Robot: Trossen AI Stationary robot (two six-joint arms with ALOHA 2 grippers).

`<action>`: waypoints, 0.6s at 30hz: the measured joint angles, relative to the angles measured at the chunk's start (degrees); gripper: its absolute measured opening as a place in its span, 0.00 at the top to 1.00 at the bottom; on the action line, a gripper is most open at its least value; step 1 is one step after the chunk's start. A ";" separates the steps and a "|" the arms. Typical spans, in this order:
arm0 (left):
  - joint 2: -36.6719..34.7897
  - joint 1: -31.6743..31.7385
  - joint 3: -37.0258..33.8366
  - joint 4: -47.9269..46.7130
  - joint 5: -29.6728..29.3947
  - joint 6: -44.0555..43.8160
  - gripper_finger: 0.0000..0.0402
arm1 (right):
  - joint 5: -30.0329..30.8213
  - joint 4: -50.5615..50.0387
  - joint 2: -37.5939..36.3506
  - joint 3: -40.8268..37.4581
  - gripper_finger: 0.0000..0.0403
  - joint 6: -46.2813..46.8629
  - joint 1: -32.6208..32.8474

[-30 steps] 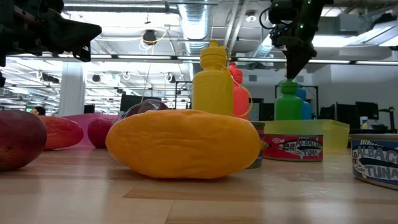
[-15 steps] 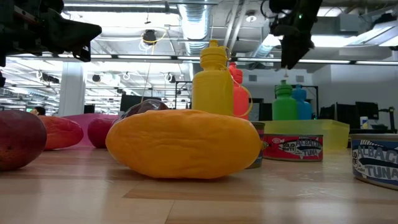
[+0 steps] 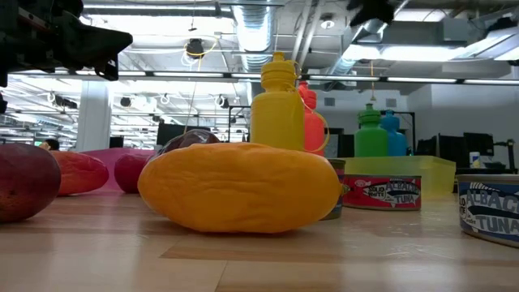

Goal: Pick & Place Food Item
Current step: Put the orange tumbler into the yellow bin

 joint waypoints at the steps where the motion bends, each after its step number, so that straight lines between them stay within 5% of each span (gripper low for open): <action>1: 0.00 0.00 -0.02 0.00 -0.02 0.00 1.00 | 0.01 0.74 0.21 0.00 0.48 0.00 1.87; 10: 0.00 0.00 0.00 0.00 0.00 0.00 1.00 | 3.83 4.78 9.41 -0.13 0.48 -5.87 13.81; 18: 0.00 0.00 -0.02 0.00 0.00 0.00 1.00 | 4.58 9.59 19.24 -0.17 0.41 -12.52 13.23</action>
